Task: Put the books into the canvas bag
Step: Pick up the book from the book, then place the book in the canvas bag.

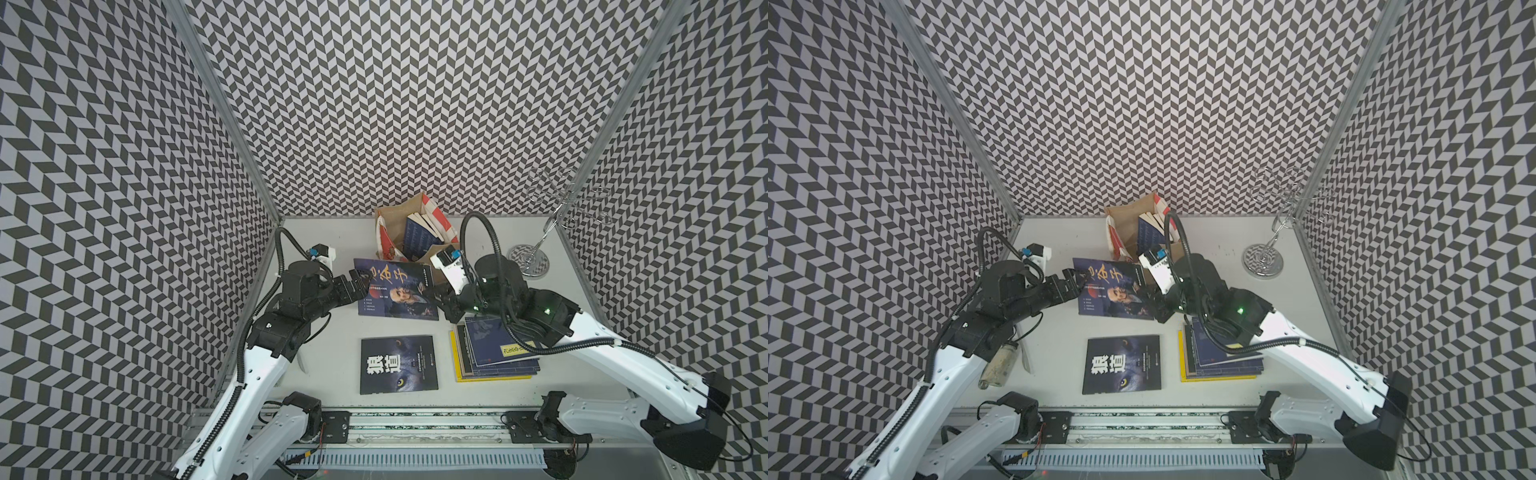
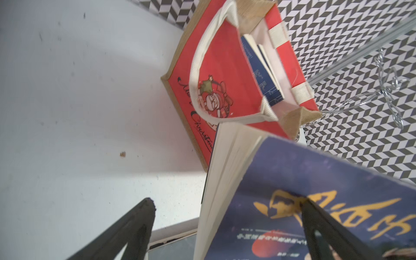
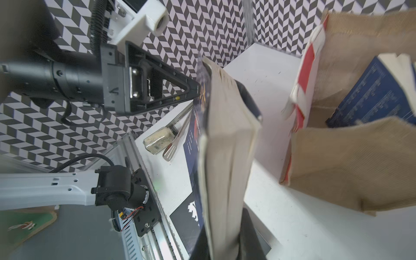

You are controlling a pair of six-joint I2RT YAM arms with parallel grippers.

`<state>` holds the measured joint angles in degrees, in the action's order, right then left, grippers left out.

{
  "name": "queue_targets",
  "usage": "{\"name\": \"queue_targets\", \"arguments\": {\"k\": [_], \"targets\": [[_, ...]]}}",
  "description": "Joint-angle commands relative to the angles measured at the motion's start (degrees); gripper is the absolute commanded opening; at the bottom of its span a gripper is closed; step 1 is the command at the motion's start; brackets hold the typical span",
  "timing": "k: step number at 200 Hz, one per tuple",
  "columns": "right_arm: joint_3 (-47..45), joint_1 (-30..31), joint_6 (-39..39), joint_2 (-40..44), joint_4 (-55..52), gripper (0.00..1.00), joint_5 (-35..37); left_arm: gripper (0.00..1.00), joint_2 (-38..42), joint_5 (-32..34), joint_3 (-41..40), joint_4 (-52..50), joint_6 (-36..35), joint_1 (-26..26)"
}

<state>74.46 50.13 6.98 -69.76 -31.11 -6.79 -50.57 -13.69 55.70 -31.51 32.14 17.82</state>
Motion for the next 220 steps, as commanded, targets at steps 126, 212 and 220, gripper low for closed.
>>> {"name": "queue_targets", "arguments": {"k": [126,212,220], "targets": [[66.29,-10.84,-26.98,-35.43,-23.57,0.0,22.83,1.0,-4.36,-1.47,1.26,0.82,-11.35,0.7],[59.0,-10.58,-32.18,-37.74,-23.21,0.0,26.42,0.99,-4.9,-0.82,-0.36,1.88,-11.86,1.76],[59.35,-10.38,-32.48,-38.56,-23.44,0.0,26.73,1.0,-4.85,-0.8,-0.48,1.97,-11.86,1.84]]}}
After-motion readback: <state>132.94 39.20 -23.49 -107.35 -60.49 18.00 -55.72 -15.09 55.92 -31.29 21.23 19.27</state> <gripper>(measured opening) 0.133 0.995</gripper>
